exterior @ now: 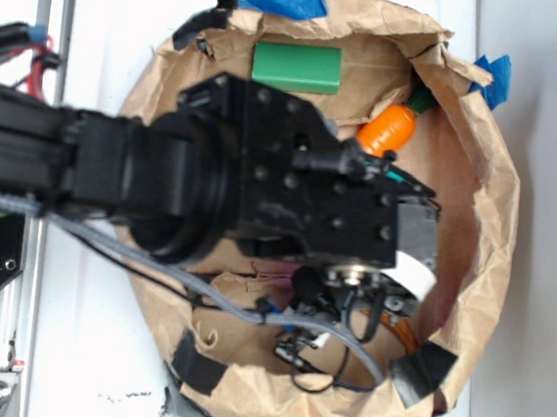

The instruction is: Grab the shell.

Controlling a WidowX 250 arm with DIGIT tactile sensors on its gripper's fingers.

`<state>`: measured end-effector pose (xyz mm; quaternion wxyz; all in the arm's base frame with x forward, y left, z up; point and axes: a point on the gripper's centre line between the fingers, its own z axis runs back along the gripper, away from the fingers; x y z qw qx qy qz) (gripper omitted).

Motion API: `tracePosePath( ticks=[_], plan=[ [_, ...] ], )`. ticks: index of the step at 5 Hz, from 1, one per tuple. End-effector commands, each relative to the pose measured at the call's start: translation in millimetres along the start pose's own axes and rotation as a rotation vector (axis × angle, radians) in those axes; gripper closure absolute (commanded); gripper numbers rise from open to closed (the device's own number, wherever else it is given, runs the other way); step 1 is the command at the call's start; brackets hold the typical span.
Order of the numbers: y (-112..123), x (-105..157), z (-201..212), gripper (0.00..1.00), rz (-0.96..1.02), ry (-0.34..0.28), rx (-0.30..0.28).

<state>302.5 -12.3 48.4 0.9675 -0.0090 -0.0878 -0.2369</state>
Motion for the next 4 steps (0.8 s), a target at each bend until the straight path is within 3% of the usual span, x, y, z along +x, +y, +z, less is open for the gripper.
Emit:
tracePosePath(
  ticks=[1,3,4],
  plan=[
    [5,23,3,0.0,-0.044,-0.037,-0.015],
    [1,23,-7,0.0,-0.068,-0.02,-0.008],
    [2,20,-14,0.13,-0.046,-0.01,-0.02]
  ],
)
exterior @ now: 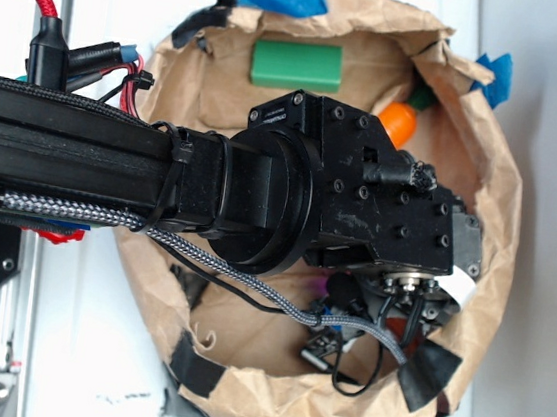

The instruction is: Grab the shell.

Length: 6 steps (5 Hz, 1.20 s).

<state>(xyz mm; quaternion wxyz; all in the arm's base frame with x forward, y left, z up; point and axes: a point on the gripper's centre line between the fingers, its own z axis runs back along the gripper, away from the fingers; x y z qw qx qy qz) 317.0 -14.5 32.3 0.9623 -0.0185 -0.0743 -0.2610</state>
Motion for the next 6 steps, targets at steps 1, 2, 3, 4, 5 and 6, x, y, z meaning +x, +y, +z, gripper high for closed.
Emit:
tracePosePath(
  ticks=[1,2,3,4,5,6],
  plan=[
    [-2,7,2,1.0,0.007,-0.03,0.018],
    [-1,5,1,1.0,0.013,-0.031,0.019],
    [-5,0,9,1.0,0.021,-0.033,0.042],
    [-3,-12,46,1.0,0.127,-0.032,0.014],
    [0,-23,70,1.0,0.255,0.009,-0.025],
    [8,-36,102,1.0,0.491,0.097,-0.072]
  ],
)
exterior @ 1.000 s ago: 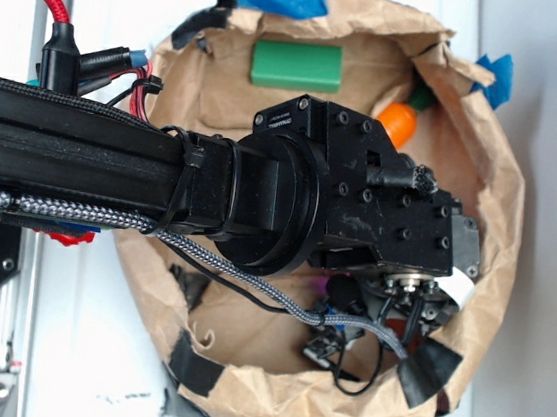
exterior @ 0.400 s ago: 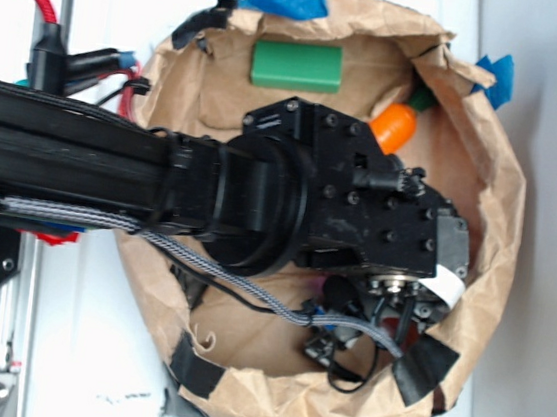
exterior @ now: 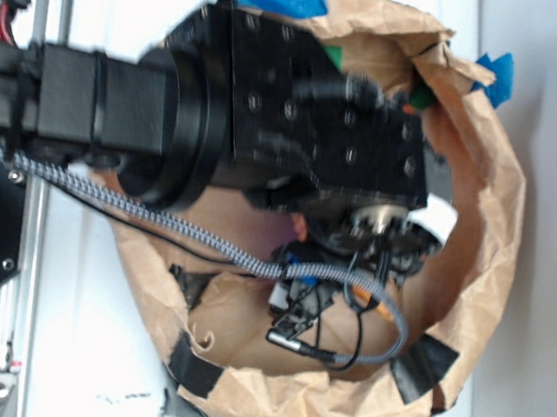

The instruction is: Grab the shell.

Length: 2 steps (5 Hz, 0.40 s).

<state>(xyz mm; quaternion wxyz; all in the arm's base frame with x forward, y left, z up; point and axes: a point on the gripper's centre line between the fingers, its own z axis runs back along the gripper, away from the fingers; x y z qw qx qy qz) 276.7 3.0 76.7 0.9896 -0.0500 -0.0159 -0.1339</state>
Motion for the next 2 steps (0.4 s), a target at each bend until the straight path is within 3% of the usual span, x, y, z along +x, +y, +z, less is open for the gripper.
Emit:
tracePosePath(
  ticks=[1,2],
  plan=[
    [6.8,-3.9,61.6,1.0,0.304,-0.015,0.028],
    [1.2,-7.2,70.8,1.0,0.338,-0.08,0.054]
  ],
)
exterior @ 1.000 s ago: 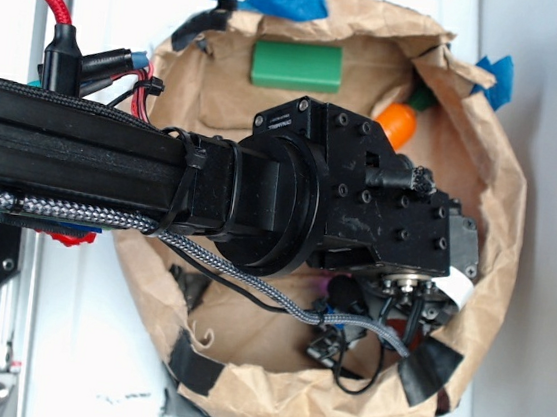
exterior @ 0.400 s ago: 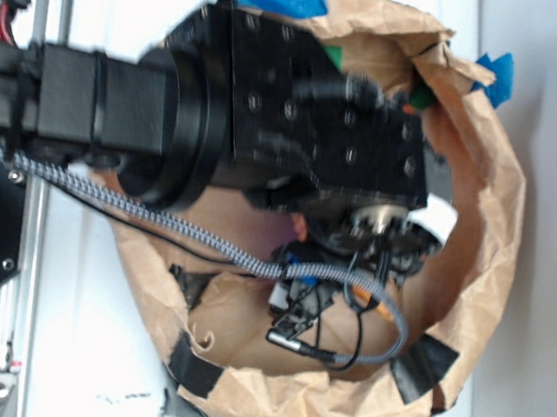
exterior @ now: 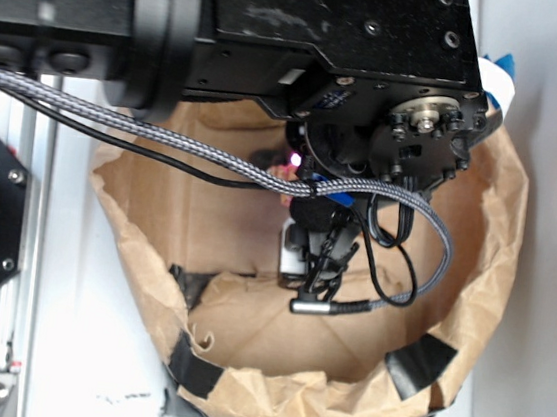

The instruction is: Grab the shell.

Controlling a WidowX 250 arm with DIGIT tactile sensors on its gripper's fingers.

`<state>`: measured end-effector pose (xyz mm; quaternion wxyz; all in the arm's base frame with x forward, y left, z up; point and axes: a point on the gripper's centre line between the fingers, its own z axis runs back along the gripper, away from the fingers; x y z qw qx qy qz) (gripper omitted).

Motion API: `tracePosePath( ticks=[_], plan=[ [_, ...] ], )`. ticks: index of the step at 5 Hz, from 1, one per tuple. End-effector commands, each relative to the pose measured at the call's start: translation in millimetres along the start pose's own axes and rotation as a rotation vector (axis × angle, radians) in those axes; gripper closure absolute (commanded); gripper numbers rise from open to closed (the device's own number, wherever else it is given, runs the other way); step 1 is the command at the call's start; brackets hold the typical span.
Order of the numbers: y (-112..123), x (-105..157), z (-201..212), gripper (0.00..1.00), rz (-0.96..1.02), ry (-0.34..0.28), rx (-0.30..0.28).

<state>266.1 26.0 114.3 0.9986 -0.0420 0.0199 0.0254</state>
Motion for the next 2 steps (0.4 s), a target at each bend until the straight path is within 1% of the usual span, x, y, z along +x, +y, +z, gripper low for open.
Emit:
tracePosePath(
  ticks=[1,2],
  plan=[
    [-17.3,-0.9,30.8,1.0,0.011,-0.16,0.015],
    [-15.9,1.2,25.8,1.0,0.039,-0.15,0.005]
  ],
)
